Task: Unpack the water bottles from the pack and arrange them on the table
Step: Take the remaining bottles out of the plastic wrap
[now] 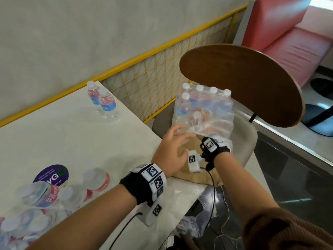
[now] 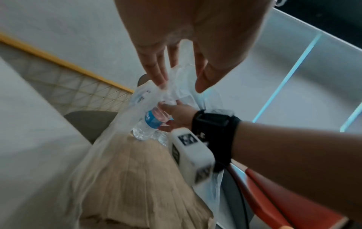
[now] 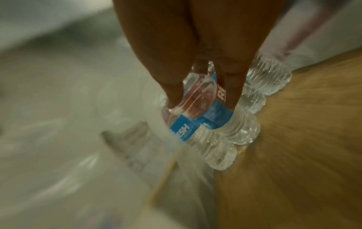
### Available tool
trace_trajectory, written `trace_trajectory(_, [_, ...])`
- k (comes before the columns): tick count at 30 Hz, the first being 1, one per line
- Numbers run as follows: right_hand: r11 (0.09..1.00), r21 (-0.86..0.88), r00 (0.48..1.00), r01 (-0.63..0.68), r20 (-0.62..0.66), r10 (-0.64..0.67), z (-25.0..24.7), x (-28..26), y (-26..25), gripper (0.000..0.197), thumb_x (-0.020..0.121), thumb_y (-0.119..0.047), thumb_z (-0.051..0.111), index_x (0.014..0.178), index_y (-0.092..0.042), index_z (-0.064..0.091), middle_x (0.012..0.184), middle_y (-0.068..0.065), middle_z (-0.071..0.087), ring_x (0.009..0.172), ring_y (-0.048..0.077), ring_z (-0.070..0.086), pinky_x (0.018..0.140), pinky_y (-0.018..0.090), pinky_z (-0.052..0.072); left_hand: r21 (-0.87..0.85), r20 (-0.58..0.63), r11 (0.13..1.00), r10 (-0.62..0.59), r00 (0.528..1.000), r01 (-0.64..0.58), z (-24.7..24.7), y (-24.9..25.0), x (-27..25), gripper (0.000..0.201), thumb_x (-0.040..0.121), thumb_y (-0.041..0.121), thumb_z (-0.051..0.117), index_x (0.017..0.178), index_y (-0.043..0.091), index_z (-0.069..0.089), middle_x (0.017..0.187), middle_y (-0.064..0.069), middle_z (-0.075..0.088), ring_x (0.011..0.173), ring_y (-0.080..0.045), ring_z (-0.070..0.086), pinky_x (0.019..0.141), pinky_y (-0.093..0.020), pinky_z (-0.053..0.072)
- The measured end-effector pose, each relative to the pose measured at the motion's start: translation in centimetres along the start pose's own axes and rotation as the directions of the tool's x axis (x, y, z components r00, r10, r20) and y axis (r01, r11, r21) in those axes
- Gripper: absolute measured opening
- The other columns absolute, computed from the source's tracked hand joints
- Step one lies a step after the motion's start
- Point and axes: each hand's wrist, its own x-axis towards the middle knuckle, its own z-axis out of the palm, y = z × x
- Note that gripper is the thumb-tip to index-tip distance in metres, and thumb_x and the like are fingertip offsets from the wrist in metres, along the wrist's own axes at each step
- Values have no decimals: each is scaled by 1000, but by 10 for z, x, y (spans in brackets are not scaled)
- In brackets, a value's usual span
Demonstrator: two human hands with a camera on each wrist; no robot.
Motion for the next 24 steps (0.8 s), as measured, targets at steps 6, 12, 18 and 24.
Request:
trace_trajectory(6, [975, 181, 990, 128, 31, -136, 1, -6, 22, 43, 82, -51, 60, 115, -24, 62, 119, 0, 64, 103, 16, 61, 98, 34, 46, 103, -132, 994, -24, 991, 38, -3, -15, -19, 53, 67, 27, 79, 109, 19, 48, 119, 7, 38, 105, -8, 41, 90, -25, 43])
trace_trajectory(12, [850, 492, 919, 188, 217, -328, -3, -60, 23, 33, 83, -14, 70, 113, -12, 58, 89, 8, 71, 74, 18, 69, 62, 34, 60, 4, 197, 986, -164, 967, 166, 2, -12, -16, 75, 57, 46, 83, 118, 27, 42, 116, 12, 50, 98, -7, 57, 85, -33, 53])
trace_trajectory(18, [800, 578, 879, 160, 285, -381, 2, -46, 35, 40, 83, 13, 57, 116, -7, 60, 105, 8, 69, 96, 20, 65, 85, 35, 54, 114, 310, 973, -225, 924, 198, -8, -14, -7, 71, 67, 26, 75, 130, 30, 41, 111, 4, 65, 98, -19, 64, 87, -37, 53])
trace_trajectory(24, [987, -113, 960, 112, 270, -77, 2, 7, 40, 35, 93, -24, 54, 127, -23, 53, 146, 4, 43, 130, 22, 44, 104, 35, 39, 25, 184, 950, -311, 932, 312, -17, -32, -19, 55, 68, 25, 77, 117, 29, 51, 99, 6, 64, 92, -17, 63, 88, -38, 53])
